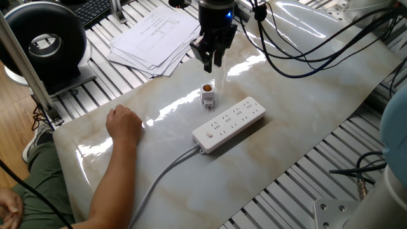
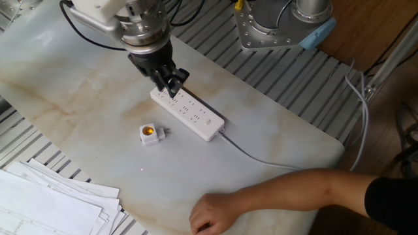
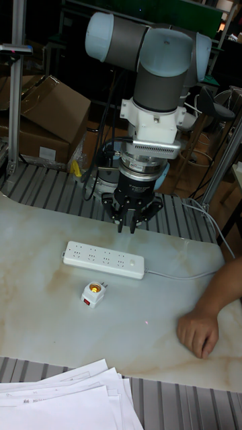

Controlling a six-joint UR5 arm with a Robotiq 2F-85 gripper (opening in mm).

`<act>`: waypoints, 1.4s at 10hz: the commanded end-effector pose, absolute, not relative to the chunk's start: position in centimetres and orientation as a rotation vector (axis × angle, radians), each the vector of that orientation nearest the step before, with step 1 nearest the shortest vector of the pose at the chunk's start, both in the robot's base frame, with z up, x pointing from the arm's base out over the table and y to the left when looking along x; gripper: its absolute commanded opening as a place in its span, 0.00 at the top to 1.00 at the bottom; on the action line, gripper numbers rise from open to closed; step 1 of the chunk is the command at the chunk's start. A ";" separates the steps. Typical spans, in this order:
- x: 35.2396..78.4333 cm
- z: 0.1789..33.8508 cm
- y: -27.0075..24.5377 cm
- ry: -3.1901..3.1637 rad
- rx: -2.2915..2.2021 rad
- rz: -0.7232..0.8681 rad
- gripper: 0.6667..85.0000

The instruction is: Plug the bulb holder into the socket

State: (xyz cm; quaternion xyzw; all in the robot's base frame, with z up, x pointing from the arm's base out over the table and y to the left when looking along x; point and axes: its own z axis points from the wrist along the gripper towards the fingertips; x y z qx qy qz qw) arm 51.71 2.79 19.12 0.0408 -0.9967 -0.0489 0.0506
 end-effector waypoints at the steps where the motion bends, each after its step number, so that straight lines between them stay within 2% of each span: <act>1: 51.4 19.3 3.3 -3.021 0.144 -0.176 0.99; 7: 51.9 19.1 0.8 -3.054 0.246 -0.063 0.99; 10: 52.0 18.5 1.0 -3.070 0.249 -0.094 0.99; 14: 50.6 17.9 0.0 -3.035 0.210 -0.054 0.99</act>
